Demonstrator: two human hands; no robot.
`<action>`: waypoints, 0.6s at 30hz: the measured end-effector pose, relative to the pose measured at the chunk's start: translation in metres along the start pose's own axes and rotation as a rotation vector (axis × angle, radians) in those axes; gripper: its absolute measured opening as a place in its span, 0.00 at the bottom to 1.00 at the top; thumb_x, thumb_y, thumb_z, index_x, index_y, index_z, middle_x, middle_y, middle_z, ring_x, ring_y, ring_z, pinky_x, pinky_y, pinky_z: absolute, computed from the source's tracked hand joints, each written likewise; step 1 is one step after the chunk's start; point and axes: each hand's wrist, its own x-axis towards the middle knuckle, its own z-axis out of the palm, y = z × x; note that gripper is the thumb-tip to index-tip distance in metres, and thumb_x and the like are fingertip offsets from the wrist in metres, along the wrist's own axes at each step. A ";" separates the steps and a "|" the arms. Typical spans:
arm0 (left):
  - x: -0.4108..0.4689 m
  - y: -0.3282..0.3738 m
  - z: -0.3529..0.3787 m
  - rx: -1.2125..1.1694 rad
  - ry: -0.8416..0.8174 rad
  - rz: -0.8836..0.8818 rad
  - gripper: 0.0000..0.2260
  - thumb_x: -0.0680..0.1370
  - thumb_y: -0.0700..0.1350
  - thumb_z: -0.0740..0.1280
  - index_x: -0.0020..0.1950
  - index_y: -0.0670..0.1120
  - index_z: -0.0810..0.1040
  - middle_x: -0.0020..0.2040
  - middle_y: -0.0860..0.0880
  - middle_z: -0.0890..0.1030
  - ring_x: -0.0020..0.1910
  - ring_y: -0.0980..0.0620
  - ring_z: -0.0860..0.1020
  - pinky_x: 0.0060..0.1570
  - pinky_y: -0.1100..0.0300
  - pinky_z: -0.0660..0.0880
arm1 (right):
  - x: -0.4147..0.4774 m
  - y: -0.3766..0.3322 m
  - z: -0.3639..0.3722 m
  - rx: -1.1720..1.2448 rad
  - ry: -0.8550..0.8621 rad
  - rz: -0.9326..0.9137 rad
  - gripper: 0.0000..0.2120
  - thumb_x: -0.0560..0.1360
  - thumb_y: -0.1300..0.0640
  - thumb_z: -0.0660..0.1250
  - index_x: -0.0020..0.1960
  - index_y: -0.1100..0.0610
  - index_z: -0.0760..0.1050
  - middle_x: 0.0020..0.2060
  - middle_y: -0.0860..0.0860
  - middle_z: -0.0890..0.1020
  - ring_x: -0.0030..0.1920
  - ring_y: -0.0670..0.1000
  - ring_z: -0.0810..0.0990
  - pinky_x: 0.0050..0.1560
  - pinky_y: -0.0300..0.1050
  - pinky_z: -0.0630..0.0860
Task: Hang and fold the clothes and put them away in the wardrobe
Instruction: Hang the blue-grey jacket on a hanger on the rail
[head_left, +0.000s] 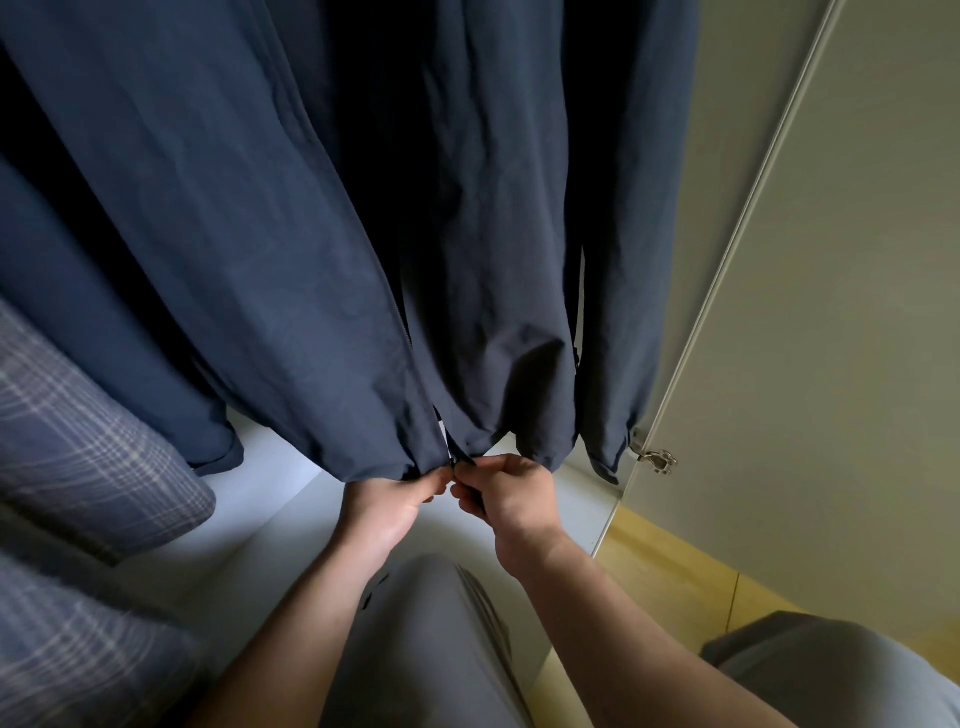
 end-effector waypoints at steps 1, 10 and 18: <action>0.000 0.000 -0.001 -0.003 0.004 -0.004 0.05 0.72 0.38 0.77 0.43 0.39 0.82 0.38 0.44 0.83 0.35 0.55 0.79 0.40 0.58 0.75 | 0.001 0.001 -0.001 -0.004 -0.002 -0.008 0.05 0.72 0.69 0.74 0.39 0.63 0.80 0.32 0.56 0.83 0.33 0.51 0.82 0.38 0.42 0.81; -0.002 -0.002 -0.005 0.183 0.039 0.021 0.05 0.78 0.48 0.73 0.45 0.47 0.82 0.43 0.49 0.85 0.47 0.48 0.82 0.52 0.49 0.77 | -0.003 0.000 0.002 0.074 -0.024 0.009 0.05 0.73 0.67 0.74 0.46 0.66 0.79 0.37 0.59 0.84 0.34 0.51 0.82 0.41 0.43 0.81; 0.004 -0.002 -0.012 0.390 0.038 0.217 0.16 0.75 0.49 0.76 0.60 0.45 0.80 0.58 0.48 0.79 0.60 0.49 0.74 0.54 0.61 0.67 | -0.002 0.001 0.008 -0.002 -0.021 -0.025 0.04 0.72 0.68 0.73 0.42 0.64 0.79 0.32 0.55 0.82 0.32 0.52 0.81 0.38 0.43 0.80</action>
